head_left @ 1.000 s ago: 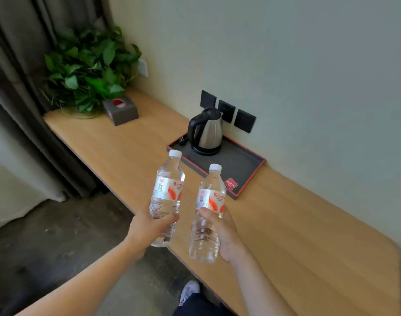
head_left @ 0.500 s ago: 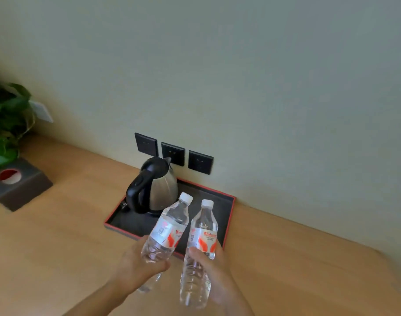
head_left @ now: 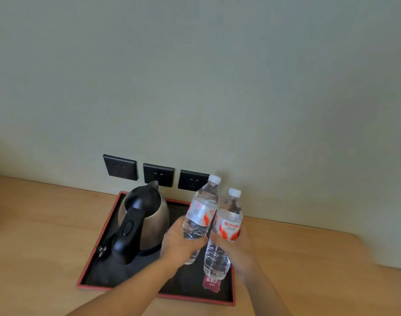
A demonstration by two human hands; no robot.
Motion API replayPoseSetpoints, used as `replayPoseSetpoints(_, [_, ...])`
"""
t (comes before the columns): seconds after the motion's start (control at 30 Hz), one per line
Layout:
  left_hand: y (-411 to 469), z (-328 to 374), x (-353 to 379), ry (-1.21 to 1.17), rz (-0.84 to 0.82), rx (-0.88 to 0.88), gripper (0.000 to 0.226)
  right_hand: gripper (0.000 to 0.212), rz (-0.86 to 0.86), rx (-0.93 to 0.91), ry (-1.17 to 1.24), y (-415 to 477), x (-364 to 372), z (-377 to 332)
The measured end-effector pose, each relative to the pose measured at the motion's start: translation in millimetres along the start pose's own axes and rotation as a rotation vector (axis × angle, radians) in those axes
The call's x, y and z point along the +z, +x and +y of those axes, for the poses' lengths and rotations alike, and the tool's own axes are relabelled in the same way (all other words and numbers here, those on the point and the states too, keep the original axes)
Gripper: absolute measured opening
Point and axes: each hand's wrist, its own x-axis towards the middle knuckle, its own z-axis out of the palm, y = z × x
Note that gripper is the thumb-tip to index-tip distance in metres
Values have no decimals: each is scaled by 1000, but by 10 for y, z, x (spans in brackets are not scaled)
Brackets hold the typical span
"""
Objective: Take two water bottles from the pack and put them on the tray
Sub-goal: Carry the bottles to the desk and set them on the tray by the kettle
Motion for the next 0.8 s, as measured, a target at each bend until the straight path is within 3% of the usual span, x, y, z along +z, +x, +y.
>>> replayPoseSetpoints(0.27, [510, 23, 116, -57, -51, 104, 72, 74, 144, -165, 22, 564, 50, -13])
replayPoseSetpoints(0.6, [852, -186, 345, -14, 183, 189, 82, 85, 167, -295, -54, 869, -1, 246])
replayPoseSetpoints(0.8, [795, -127, 332, 65, 96, 216, 83, 87, 102, -333, -72, 820, -64, 209])
